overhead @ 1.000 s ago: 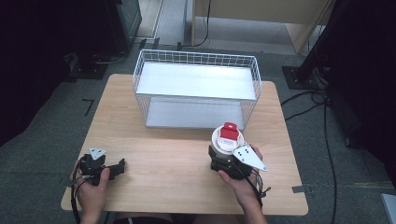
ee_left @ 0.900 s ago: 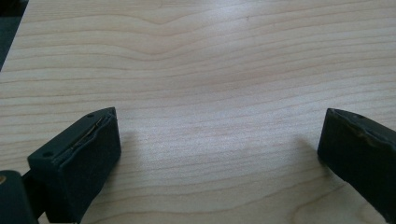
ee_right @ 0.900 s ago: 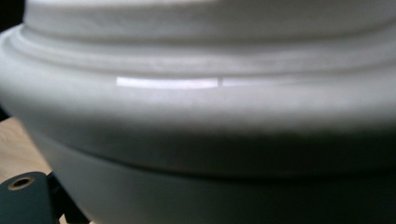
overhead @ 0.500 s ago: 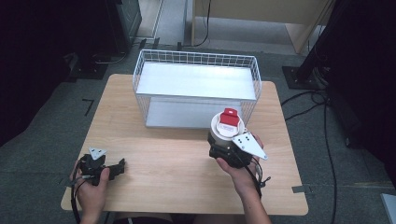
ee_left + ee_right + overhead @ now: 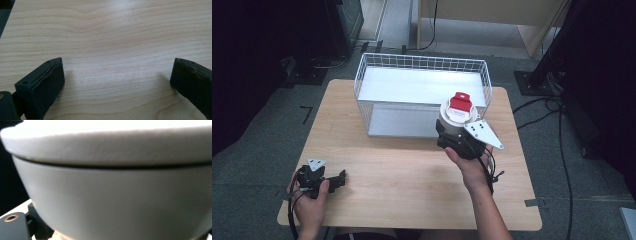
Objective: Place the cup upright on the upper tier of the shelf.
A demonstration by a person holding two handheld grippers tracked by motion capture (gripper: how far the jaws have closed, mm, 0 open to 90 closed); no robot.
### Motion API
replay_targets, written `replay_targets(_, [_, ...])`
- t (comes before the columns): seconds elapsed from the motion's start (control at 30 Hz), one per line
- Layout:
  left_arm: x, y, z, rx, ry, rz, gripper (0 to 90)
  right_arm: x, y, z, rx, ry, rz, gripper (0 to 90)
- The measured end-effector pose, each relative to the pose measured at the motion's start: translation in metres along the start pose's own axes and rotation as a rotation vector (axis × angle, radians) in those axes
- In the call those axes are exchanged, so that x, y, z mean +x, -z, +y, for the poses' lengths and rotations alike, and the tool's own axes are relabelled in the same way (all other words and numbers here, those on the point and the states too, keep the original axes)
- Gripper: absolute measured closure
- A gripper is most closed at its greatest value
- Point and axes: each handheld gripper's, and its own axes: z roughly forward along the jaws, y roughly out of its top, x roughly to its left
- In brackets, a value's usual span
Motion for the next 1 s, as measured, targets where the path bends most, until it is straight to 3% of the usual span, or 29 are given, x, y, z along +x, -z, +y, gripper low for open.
replay_targets(0.33, [0.000, 0.000, 0.000, 0.000, 0.000, 0.000, 0.0, 0.005, -0.022, 0.034, -0.034, 0.024, -0.003, 8.2])
replay_targets(0.63, [0.000, 0.000, 0.000, 0.000, 0.000, 0.000, 0.0, 0.005, -0.040, 0.056, -0.055, -0.001, 0.001, 8.1])
replay_targets(1.0, [0.000, 0.000, 0.000, -0.002, 0.000, 0.001, 0.0, 0.000, -0.087, 0.075, -0.028, -0.018, -0.014, 8.1])
